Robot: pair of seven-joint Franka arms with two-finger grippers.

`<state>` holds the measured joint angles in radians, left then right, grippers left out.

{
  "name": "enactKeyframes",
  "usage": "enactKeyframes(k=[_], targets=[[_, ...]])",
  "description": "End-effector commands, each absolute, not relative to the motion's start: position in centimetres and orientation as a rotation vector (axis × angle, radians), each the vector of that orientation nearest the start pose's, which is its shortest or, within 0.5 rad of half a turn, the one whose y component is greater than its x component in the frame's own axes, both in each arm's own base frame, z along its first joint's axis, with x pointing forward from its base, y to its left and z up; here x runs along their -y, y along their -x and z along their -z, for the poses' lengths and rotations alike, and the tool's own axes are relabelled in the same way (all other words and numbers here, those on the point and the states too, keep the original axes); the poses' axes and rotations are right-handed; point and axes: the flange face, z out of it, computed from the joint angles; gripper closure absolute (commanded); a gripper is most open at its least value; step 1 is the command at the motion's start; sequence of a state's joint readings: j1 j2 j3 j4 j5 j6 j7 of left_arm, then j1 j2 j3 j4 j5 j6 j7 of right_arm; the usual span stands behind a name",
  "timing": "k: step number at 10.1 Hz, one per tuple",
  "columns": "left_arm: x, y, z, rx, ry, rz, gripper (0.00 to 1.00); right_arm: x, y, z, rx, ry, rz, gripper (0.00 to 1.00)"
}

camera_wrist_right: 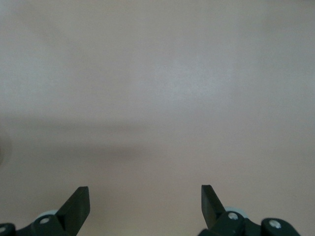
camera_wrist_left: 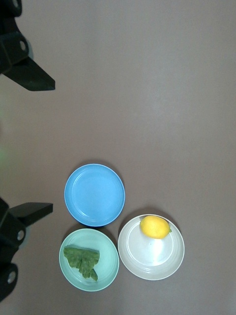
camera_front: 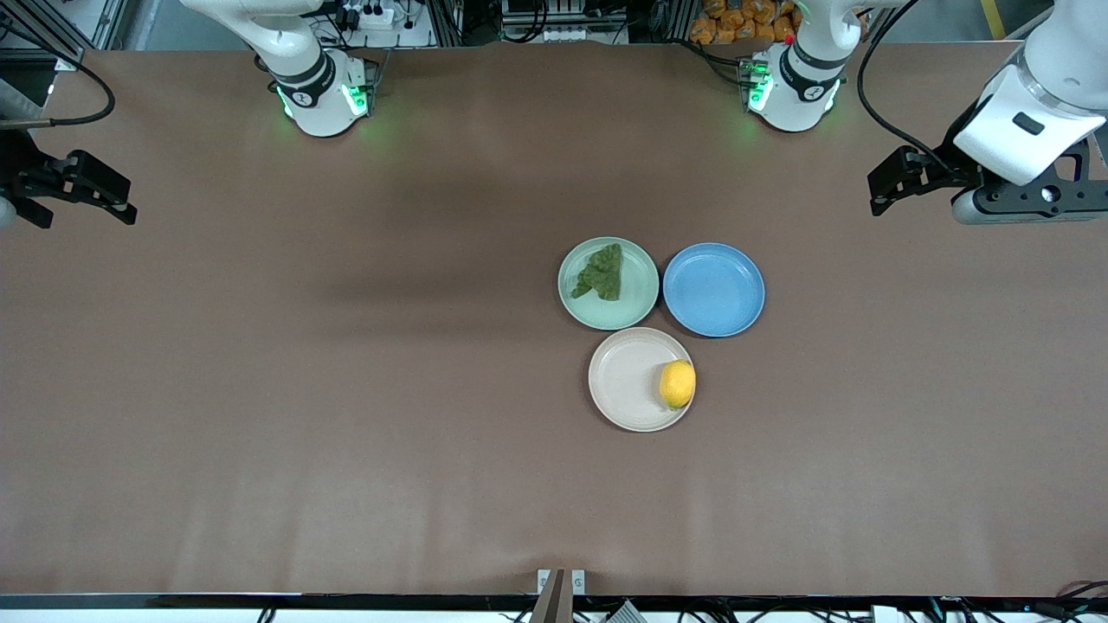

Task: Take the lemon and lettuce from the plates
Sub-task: 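Reach the left gripper toward the yellow lemon on the cream plate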

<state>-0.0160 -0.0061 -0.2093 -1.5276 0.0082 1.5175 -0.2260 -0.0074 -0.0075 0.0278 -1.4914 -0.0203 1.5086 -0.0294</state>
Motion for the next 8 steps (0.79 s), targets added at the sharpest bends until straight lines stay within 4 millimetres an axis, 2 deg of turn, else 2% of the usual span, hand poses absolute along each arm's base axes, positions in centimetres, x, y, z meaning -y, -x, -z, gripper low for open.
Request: enactKeyframes(k=[1,4,8], targets=[[12.5,-53.7,-64.4,-0.012,3.138,-0.03,0.0,-0.9,-54.3,-66.4,0.079,3.149,0.043,0.0],[12.3,-54.0,-64.2,-0.009,3.14,-0.036,0.0,-0.8,-54.5,-66.3,0.074,3.147,0.048,0.0],[12.7,-57.5,-59.9,0.006,3.159,-0.055,0.0,-0.5,-54.5,-66.3,0.073,3.109,0.051,0.0]])
